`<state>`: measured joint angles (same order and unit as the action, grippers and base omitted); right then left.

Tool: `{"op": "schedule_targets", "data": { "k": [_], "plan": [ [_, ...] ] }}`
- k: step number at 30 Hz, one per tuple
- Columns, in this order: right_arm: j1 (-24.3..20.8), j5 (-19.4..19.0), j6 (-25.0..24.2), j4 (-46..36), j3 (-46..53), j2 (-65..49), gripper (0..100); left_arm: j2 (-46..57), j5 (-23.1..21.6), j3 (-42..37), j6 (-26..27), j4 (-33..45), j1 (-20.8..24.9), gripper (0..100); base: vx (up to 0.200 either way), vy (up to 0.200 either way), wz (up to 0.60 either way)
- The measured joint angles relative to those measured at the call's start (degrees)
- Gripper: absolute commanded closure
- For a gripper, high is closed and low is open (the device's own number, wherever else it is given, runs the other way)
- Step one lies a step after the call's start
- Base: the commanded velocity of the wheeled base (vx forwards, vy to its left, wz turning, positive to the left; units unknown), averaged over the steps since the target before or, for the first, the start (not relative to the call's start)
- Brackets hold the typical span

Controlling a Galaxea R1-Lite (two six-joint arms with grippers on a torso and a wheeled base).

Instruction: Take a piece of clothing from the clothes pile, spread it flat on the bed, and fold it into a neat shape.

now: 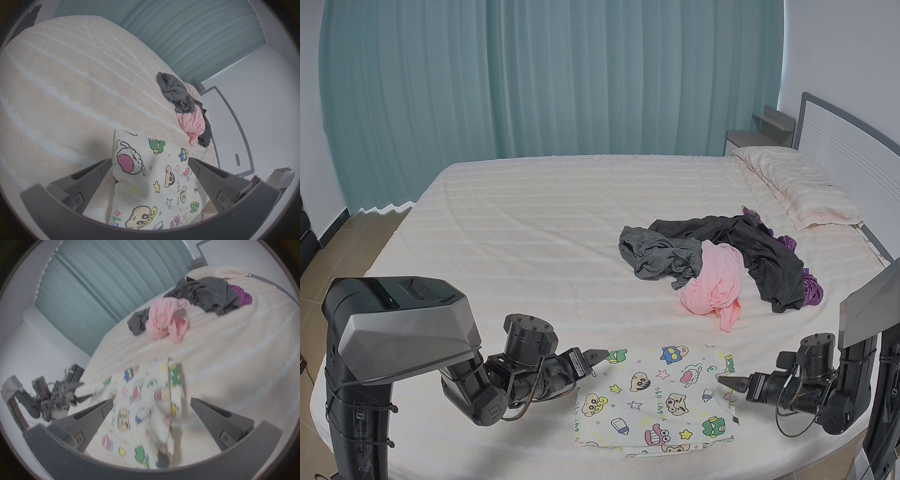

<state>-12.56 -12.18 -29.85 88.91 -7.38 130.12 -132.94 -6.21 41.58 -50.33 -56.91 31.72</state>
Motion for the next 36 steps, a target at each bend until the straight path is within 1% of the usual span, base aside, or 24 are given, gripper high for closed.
{"op": "schedule_targets", "data": {
  "k": [5,12,15,20,21,32,36],
  "plan": [
    [1.3,0.1,-1.1,-1.7,-10.2,3.2,0,0.0,0.0,0.0,0.0,0.0,0.0,0,0.000,0.000,0.00],
    [1.3,0.1,-2.1,-11.6,-25.1,8.7,0,0.0,0.1,0.1,0.0,0.0,0.0,0,0.000,0.000,0.00],
    [0.8,0.0,-2.4,-13.3,-28.2,10.9,0,0.0,0.1,0.1,0.0,0.0,0.0,0,0.000,0.000,0.00],
    [0.3,-0.1,-2.5,-14.4,-30.0,12.7,0,0.0,0.1,0.2,0.0,0.0,0.1,0,0.000,0.000,0.00],
    [0.3,-0.1,-2.5,-14.4,-30.2,13.0,100,0.0,0.1,0.3,0.0,0.0,0.1,0,0.000,0.000,0.00],
    [0.8,0.1,-3.2,-13.9,-31.2,14.1,100,0.0,0.2,0.3,0.0,0.0,0.1,0,0.000,0.000,0.00],
    [1.4,0.6,-4.8,-13.7,-31.7,14.2,100,0.0,0.4,0.3,0.0,0.0,0.1,0,0.000,0.000,0.00]
  ]
}}
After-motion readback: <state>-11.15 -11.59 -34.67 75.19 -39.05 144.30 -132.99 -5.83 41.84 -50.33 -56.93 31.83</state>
